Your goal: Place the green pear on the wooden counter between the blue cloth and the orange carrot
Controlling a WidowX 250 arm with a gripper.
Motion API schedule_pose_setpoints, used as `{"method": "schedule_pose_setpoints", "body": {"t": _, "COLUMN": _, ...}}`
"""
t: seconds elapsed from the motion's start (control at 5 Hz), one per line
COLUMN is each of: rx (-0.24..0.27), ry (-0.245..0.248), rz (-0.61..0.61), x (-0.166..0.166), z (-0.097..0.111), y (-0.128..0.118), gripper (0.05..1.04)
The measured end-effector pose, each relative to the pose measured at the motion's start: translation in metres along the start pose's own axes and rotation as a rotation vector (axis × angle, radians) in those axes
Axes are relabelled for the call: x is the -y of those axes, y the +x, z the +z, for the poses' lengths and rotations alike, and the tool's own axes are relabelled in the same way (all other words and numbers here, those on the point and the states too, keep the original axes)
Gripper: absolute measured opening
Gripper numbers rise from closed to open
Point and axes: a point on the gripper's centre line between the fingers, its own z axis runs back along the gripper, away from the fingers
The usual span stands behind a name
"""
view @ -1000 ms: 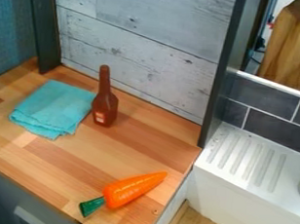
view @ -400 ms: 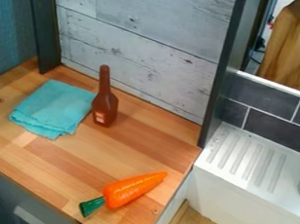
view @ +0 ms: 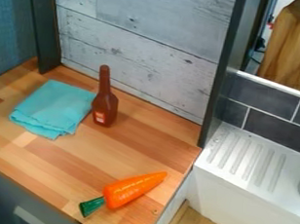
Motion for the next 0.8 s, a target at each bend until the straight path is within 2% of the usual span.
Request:
{"method": "schedule_pose_setpoints", "body": {"t": 0.2, "rx": 0.0, "ry": -0.035, "rz": 0.003, "x": 0.005, "z": 0.001, "y": 0.0, "gripper": 0.426}}
{"method": "schedule_pose_setpoints", "body": {"t": 0.4, "rx": 0.107, "ry": -0.049, "rz": -0.012, "x": 0.02, "z": 0.044, "y": -0.005, "gripper": 0.426}}
{"method": "schedule_pose_setpoints", "body": {"t": 0.6, "rx": 0.193, "ry": -0.06, "rz": -0.122, "x": 0.067, "z": 0.067, "y": -0.003, "gripper": 0.426}}
{"method": "schedule_pose_setpoints", "body": {"t": 0.8, "rx": 0.191, "ry": -0.055, "rz": -0.248, "x": 0.113, "z": 0.066, "y": -0.002, "gripper": 0.426}}
